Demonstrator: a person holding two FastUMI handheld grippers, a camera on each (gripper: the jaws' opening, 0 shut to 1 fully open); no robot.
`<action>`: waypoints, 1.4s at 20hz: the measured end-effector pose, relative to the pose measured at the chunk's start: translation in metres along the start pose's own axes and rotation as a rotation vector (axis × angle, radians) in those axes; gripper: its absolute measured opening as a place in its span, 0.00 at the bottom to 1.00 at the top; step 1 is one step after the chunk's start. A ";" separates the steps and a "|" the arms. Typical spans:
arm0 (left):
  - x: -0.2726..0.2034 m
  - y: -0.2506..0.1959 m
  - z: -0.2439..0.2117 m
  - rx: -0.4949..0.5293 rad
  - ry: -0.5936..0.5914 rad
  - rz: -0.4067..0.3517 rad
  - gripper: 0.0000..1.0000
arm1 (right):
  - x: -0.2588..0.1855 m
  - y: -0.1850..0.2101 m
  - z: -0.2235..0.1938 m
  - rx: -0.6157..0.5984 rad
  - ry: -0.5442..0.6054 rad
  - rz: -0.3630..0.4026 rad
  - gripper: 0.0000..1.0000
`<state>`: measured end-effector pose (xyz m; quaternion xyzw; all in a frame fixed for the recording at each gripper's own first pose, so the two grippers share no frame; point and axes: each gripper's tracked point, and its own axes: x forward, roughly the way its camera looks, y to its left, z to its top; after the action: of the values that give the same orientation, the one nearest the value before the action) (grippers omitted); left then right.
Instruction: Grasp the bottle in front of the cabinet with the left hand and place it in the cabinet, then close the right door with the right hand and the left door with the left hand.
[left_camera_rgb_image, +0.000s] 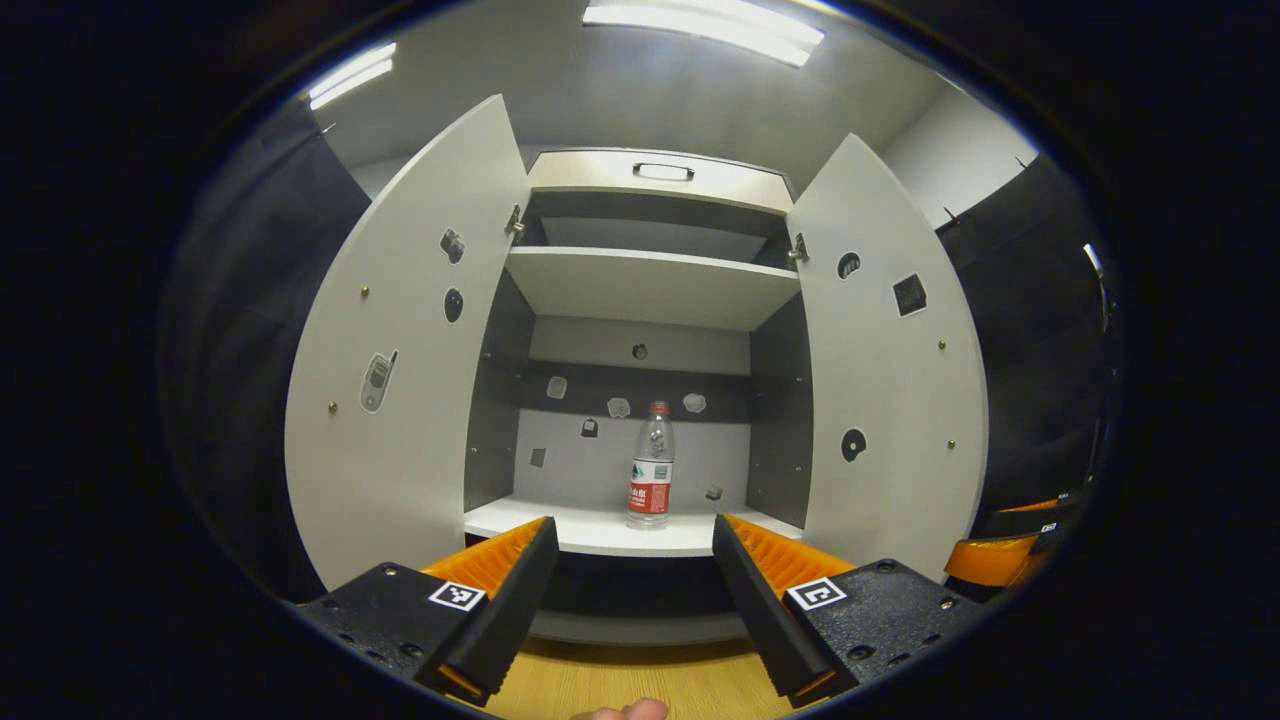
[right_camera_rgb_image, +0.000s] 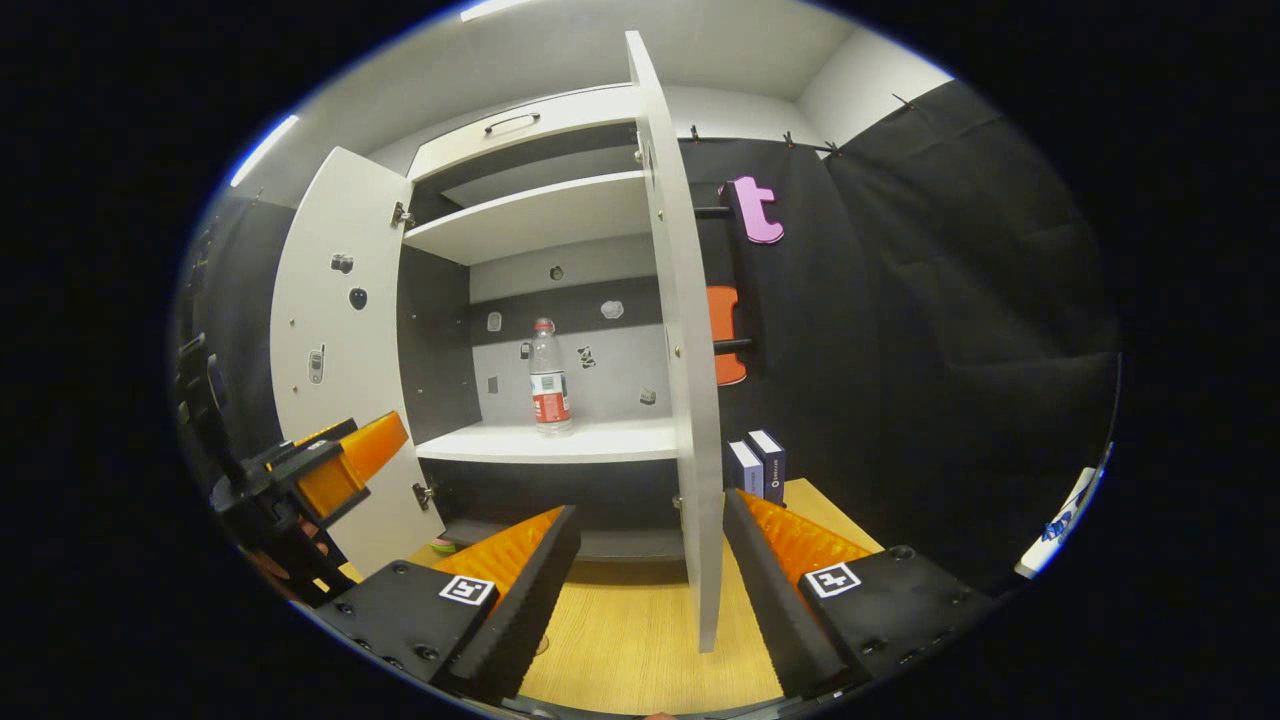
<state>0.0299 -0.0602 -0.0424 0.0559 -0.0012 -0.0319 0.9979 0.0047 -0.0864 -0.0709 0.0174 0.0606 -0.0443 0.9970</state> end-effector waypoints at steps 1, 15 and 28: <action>-0.002 -0.006 0.000 -0.005 0.000 -0.014 0.94 | -0.002 -0.003 0.004 0.003 -0.006 -0.001 0.96; 0.002 -0.005 -0.017 -0.050 0.037 -0.047 0.94 | 0.029 -0.102 0.116 -0.020 -0.158 -0.147 0.98; -0.004 0.019 -0.021 -0.049 0.050 0.004 0.94 | 0.065 -0.129 0.136 -0.007 -0.194 -0.178 0.97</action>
<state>0.0273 -0.0392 -0.0612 0.0324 0.0246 -0.0283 0.9988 0.0731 -0.2256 0.0522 0.0043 -0.0346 -0.1338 0.9904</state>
